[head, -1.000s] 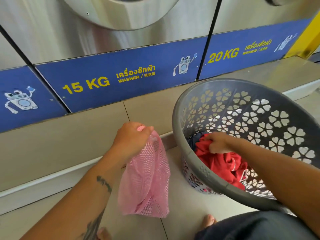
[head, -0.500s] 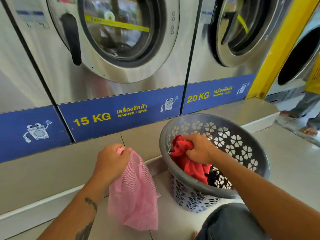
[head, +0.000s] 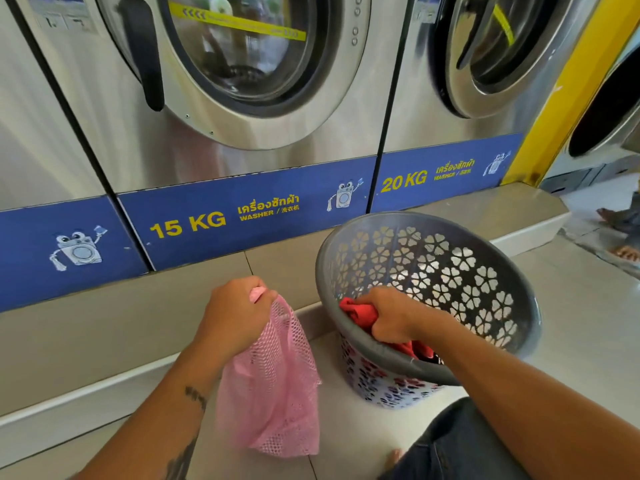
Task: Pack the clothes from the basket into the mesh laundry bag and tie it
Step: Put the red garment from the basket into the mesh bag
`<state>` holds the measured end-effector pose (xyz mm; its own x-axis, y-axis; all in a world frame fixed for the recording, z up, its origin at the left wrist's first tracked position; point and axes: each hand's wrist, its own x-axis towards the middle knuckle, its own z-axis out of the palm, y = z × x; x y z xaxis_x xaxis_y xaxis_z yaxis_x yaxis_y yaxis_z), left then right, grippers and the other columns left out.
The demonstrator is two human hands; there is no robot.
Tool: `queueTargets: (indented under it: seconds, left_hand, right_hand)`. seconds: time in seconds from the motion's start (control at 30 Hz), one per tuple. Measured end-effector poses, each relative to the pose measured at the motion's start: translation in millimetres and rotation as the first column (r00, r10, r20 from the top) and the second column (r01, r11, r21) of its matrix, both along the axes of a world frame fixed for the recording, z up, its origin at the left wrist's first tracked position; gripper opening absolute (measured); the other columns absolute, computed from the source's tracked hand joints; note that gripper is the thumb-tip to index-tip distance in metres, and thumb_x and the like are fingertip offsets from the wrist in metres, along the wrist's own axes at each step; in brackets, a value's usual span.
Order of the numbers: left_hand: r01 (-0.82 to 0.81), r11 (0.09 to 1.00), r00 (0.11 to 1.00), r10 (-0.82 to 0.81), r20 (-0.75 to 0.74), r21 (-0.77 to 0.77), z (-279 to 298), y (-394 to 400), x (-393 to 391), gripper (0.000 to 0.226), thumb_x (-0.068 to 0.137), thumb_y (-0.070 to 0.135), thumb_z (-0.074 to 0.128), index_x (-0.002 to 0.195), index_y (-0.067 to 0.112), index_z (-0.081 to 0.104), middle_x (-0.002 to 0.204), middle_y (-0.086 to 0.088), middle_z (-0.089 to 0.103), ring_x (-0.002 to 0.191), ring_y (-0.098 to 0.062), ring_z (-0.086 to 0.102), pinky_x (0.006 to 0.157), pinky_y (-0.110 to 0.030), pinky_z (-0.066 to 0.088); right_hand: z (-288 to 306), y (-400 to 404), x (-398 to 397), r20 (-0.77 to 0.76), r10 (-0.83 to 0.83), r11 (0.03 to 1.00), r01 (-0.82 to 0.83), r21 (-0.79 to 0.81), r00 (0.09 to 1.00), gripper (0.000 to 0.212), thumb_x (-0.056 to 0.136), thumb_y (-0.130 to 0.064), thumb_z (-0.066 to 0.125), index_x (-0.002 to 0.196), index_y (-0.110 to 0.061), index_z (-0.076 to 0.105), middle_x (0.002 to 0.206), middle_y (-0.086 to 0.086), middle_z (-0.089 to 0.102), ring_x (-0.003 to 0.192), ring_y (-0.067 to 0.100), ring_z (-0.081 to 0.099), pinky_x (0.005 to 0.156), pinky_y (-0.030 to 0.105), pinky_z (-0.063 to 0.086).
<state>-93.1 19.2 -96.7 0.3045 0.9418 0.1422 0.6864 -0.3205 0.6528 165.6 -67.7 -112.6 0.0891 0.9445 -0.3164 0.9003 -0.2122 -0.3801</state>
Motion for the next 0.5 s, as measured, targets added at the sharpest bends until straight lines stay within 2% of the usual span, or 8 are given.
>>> queueTargets:
  seconds: [0.03, 0.1, 0.23, 0.37, 0.5]
  left_hand:
    - [-0.002, 1.0, 1.0, 0.002, 0.003, -0.01, 0, 1, 1, 0.024, 0.09, 0.032, 0.062, 0.071, 0.017, 0.067, 0.067, 0.001, 0.066, 0.067, -0.019, 0.06, 0.058, -0.03, 0.046]
    - [-0.02, 0.999, 1.0, 0.021, 0.016, -0.038, 0, 2, 1, 0.022, 0.089, 0.031, 0.064, 0.072, 0.018, 0.067, 0.068, 0.002, 0.066, 0.068, -0.019, 0.061, 0.059, -0.029, 0.044]
    - [-0.064, 0.994, 0.995, 0.07, 0.064, -0.09, 2, 2, -2, 0.02, 0.087, 0.031, 0.065, 0.073, 0.017, 0.069, 0.071, 0.002, 0.068, 0.071, -0.017, 0.061, 0.06, -0.027, 0.045]
    - [-0.088, 0.987, 0.989, 0.103, 0.11, -0.135, 8, 0, -7, 0.021, 0.088, 0.034, 0.064, 0.078, 0.017, 0.071, 0.075, 0.002, 0.068, 0.07, -0.012, 0.06, 0.054, -0.023, 0.041]
    - [-0.147, 0.965, 0.958, 0.194, 0.211, -0.218, 13, -2, -14, 0.035, 0.09, 0.037, 0.062, 0.069, 0.009, 0.064, 0.067, -0.008, 0.062, 0.063, -0.024, 0.057, 0.056, -0.029, 0.041]
  right_hand:
    - [-1, 0, 3, 0.016, -0.014, 1.0, 0.013, 0.013, 1.0, 0.033, 0.069, -0.012, 0.057, 0.095, -0.027, 0.071, 0.095, 0.004, 0.064, 0.089, 0.024, 0.063, 0.085, 0.041, 0.057]
    - [-1, -2, 11, 0.033, -0.054, 0.997, 0.052, 0.05, 0.998, 0.03, 0.07, -0.018, 0.059, 0.097, -0.029, 0.07, 0.1, 0.003, 0.058, 0.091, 0.023, 0.061, 0.085, 0.038, 0.054]
    - [9, -8, 21, 0.061, -0.147, 0.959, 0.127, 0.255, 0.987, 0.038, 0.069, -0.032, 0.049, 0.104, -0.027, 0.063, 0.092, 0.004, 0.072, 0.086, 0.032, 0.067, 0.075, 0.042, 0.055]
    - [36, -11, 13, 0.075, -0.227, 0.798, 0.141, 0.586, 0.971, 0.023, 0.07, -0.03, 0.056, 0.091, -0.02, 0.054, 0.073, 0.004, 0.065, 0.074, 0.041, 0.062, 0.062, 0.041, 0.048]
    - [81, -18, -33, -0.06, -0.149, 0.621, 0.141, 0.771, 0.987, 0.02, 0.068, -0.03, 0.057, 0.083, -0.028, 0.043, 0.066, -0.011, 0.05, 0.06, 0.025, 0.049, 0.056, 0.033, 0.035]
